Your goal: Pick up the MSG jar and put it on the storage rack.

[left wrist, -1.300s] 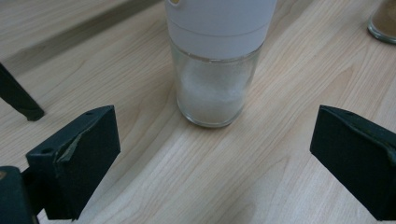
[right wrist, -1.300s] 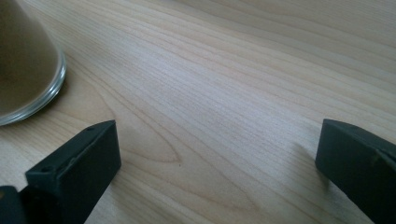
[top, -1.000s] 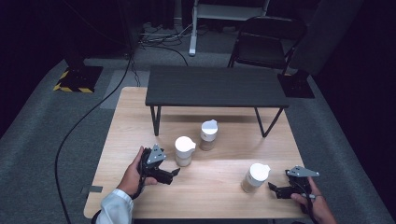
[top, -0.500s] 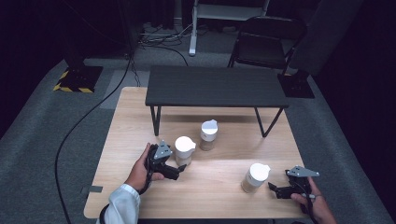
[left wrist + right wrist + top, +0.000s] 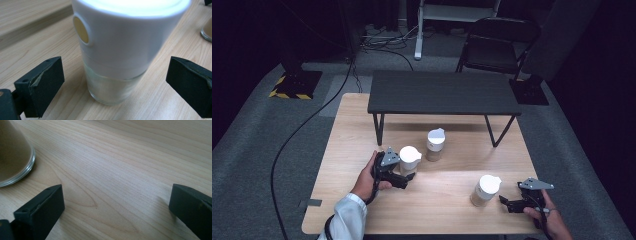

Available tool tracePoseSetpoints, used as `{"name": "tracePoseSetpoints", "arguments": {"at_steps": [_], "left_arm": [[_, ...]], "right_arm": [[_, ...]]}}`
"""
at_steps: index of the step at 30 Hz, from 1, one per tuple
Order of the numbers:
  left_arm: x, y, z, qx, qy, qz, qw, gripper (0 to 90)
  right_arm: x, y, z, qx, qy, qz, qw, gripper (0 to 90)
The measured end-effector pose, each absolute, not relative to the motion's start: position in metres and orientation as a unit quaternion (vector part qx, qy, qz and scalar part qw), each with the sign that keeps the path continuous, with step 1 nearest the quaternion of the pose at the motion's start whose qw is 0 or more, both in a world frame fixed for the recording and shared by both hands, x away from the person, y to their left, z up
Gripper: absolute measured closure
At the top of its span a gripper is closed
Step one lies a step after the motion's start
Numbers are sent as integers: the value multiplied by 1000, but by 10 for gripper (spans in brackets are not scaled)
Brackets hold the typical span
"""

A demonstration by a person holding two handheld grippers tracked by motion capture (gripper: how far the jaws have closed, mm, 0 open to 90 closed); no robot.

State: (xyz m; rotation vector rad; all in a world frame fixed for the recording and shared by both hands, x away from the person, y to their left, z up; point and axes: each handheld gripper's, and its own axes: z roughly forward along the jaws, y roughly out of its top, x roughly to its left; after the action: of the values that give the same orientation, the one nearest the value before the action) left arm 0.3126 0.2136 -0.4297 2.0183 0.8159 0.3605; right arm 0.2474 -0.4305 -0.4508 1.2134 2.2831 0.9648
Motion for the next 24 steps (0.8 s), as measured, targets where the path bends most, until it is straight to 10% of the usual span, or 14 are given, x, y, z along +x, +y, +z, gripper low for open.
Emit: {"name": "tracePoseSetpoints", "arguments": {"at_steps": [24], "left_arm": [[325,200,-447,788,373,132,472,87]], "right_arm": [[247,-431,-451,432,812,343,189,0]]}}
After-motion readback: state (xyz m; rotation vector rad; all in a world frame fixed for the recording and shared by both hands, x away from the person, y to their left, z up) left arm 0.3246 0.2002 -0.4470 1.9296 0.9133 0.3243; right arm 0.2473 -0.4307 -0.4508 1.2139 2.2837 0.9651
